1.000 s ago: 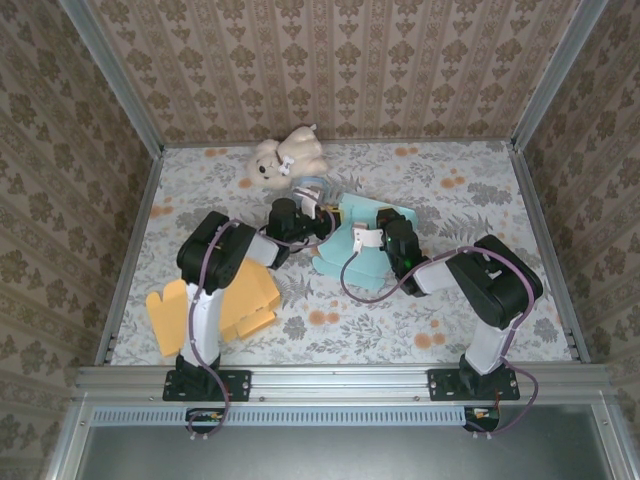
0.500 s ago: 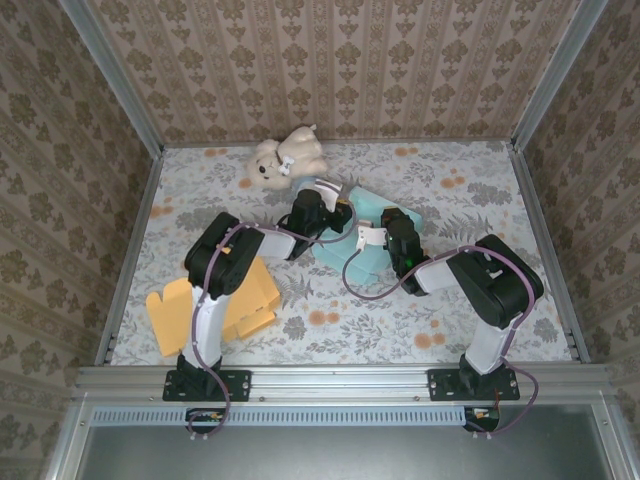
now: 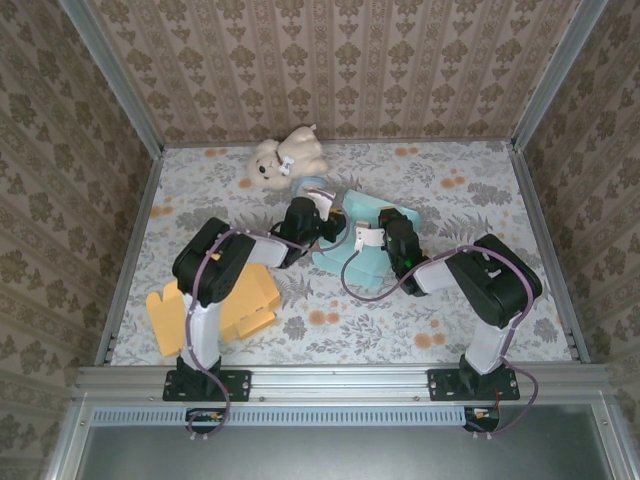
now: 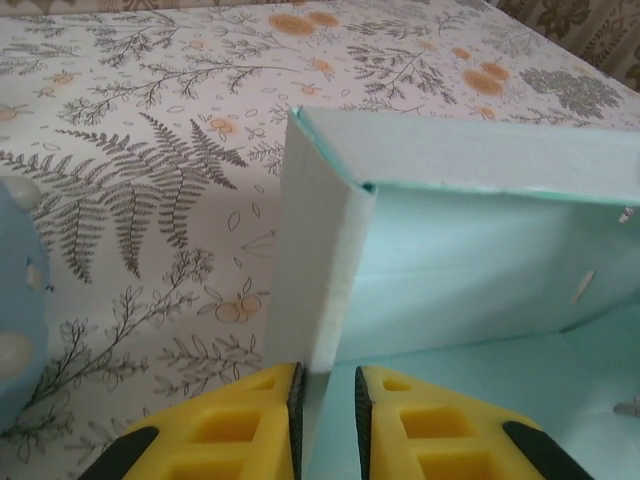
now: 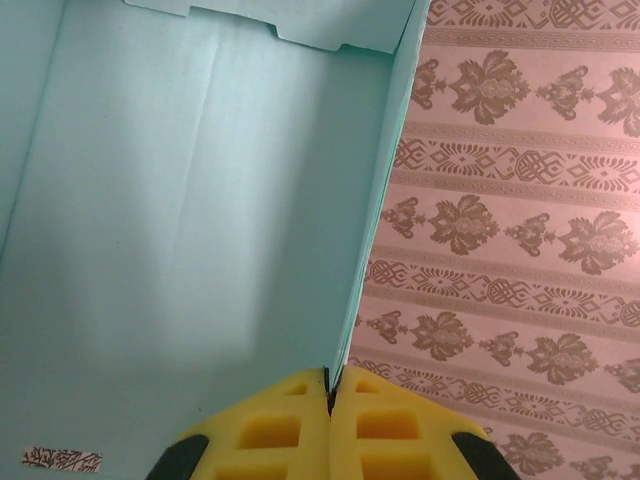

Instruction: Fold the paper box

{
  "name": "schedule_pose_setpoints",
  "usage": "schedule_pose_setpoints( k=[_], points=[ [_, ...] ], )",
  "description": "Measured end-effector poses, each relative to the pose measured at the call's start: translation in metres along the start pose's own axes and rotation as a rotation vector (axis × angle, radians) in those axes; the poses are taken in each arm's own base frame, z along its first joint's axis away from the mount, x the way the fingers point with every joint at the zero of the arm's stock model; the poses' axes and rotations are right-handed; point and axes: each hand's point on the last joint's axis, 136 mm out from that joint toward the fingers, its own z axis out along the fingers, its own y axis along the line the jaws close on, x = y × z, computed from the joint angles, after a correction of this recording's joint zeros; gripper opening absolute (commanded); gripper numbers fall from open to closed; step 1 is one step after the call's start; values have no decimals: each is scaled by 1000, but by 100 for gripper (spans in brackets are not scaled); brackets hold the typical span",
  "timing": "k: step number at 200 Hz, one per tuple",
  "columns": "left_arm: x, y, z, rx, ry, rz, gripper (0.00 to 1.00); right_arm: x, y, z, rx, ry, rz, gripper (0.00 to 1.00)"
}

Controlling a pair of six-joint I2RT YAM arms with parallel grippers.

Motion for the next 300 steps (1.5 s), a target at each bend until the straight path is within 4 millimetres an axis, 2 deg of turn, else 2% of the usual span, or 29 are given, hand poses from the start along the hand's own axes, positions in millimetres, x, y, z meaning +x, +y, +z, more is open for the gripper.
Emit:
schedule_pose_setpoints(
  k=[40,63,105,153,191,226,271,300],
  points=[
    [19,-15,-14,50,44,-9,23,-3,-1,0,2,-11,1,0],
    [17,-19,-13,72,44,-17,23,-3,-1,0,2,-15,1,0],
    [-4,-12,3,60,16,-24,23,-5,-1,0,2,-23,1,0],
    [-10,-2,15,39,25,-31,20,-5,-2,1,3,-25,2,0],
    [-8,-3,21,23,32,-26,17,-5,-2,1,3,-24,2,0],
    [3,-4,25,2,54,-18,12,-6,-2,1,2,-26,3,0],
    [1,2,32,-2,53,-34,0,-6,-2,1,2,-27,18,0],
    [0,1,33,-21,48,-50,0,-6,-2,1,2,-27,22,0]
  ],
)
